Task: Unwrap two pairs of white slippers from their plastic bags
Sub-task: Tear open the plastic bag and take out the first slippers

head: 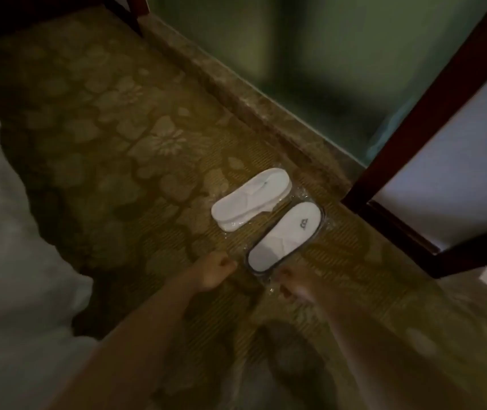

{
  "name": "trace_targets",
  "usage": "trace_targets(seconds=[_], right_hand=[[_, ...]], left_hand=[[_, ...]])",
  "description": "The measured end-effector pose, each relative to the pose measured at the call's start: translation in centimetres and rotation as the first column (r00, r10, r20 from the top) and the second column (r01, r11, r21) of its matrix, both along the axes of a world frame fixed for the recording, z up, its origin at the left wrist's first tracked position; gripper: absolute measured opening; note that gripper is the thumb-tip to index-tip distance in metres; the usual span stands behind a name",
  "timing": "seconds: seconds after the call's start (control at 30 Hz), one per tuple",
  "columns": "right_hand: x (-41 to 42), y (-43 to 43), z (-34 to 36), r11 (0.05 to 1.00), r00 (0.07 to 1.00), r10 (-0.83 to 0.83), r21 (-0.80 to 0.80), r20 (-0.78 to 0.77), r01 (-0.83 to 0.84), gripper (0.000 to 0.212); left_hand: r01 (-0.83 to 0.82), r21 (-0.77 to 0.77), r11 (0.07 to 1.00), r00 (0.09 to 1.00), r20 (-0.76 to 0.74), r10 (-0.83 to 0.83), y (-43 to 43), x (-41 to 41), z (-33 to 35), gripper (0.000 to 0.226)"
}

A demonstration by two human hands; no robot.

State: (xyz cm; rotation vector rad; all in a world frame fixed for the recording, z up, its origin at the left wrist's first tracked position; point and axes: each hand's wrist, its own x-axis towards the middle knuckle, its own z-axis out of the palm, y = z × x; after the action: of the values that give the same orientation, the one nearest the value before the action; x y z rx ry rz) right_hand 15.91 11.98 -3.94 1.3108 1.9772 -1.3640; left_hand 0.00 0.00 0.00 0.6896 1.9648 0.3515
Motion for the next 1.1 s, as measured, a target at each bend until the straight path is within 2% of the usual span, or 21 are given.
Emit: trace_targets(seconds=[0.13,0.3,0.5,0.6,0.67,0.73,0.8,0.87,0.97,1.03,1.1], right_hand=[[-2.2,2.3,-5.2,0.992,0.993,0.085,0.103,-0.082,-0.077,0.025],[-5.6,4.8,-9.9,0.963,0.974,0.063,0.271,-0.217,-0.002,0.027],[-8.4,7.0,-13.4,0.882,0.953,0.134,0.472,-0.27,0.01,0.022],[-9.3,7.2,-14.4,0.861,0.944,0.218,0.504,-0.246,-0.067,0.038],[-9.6,7.7,-15.4,0.849,0.943,0.254,0.516,-0.213,-0.113,0.048],[-9.4,8.7,-16.3,0.845,0.946,0.287,0.504,-0.148,-0.178,0.053],[-10.6,8.4,-16.6,0.864,0.951,0.285,0.462,-0.119,-0.201,0.057],[-11.4,8.4,-17.0,0.879,0.954,0.273,0.435,-0.123,-0.196,0.062],[-11.8,8.8,-17.2,0.894,0.947,0.293,0.388,-0.132,-0.223,0.074],[-11.6,8.4,-16.7,0.884,0.941,0.317,0.396,-0.119,-0.248,0.074],[-10.8,7.5,-16.4,0.833,0.929,0.367,0.461,-0.047,-0.305,0.075]], left_hand=[[0.032,-0.011,0.999,0.998,-0.06,-0.032,2.0,-1.9,-6.1,0.026],[0.025,0.04,0.999,0.989,-0.149,-0.019,5.0,-4.5,-12.1,0.019],[-0.095,0.077,0.992,0.985,-0.134,0.105,7.1,-6.0,-16.1,0.033],[-0.193,0.146,0.97,0.977,-0.064,0.204,7.2,-6.3,-17.9,0.04],[-0.223,0.168,0.96,0.974,-0.001,0.227,7.5,-6.0,-18.3,0.053],[-0.231,0.234,0.944,0.972,0.012,0.235,8.0,-5.4,-18.3,0.064],[-0.304,0.29,0.908,0.947,-0.011,0.32,7.7,-5.9,-18.2,0.064],[-0.387,0.286,0.877,0.916,0.013,0.401,8.5,-6.4,-18.6,0.071],[-0.422,0.214,0.881,0.902,-0.003,0.433,10.0,-6.8,-19.7,0.096],[-0.429,0.159,0.889,0.899,-0.018,0.438,10.1,-6.8,-19.6,0.095],[-0.404,0.131,0.905,0.912,-0.015,0.41,9.8,-6.2,-19.8,0.086]])
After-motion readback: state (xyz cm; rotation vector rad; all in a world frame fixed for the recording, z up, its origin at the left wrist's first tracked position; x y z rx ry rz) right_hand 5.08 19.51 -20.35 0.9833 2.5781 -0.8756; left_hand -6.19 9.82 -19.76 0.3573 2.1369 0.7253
